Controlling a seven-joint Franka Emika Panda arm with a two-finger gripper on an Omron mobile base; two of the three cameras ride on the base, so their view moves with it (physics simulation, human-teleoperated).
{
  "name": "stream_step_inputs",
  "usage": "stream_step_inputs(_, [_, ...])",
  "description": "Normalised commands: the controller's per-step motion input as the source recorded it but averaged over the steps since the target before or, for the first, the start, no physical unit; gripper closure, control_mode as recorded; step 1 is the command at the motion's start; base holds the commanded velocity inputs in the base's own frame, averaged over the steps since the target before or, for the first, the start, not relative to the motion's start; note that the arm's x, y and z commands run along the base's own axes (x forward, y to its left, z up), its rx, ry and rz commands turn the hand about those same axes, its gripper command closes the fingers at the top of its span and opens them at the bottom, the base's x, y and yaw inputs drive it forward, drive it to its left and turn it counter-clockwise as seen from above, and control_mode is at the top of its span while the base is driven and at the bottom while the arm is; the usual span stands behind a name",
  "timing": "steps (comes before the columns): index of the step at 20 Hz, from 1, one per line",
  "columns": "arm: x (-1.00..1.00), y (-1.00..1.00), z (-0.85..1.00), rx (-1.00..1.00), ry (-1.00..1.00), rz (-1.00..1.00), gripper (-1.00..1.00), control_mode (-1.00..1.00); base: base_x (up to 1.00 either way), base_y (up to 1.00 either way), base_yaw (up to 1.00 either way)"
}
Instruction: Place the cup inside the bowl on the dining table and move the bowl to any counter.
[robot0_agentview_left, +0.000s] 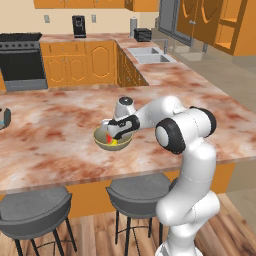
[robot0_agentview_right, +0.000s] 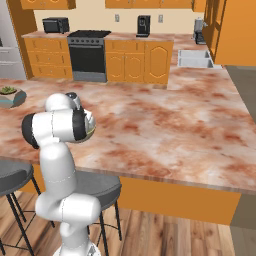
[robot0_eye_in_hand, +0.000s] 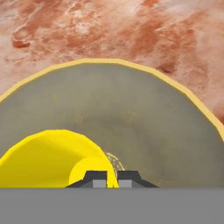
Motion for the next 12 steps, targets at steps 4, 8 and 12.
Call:
stream_step_inputs(4, [-0.01,0.03,0.00,0.00,0.00,0.00,1.00,-1.00,0.00,0.00,0.00])
stream_step_inputs(8, [0.00,0.00,0.00,0.00,0.00,0.00,1.00,-1.00,0.00,0.00,0.00])
stream_step_inputs(12, [0.00,0.00,0.00,0.00,0.00,0.00,1.00,-1.00,0.00,0.00,0.00])
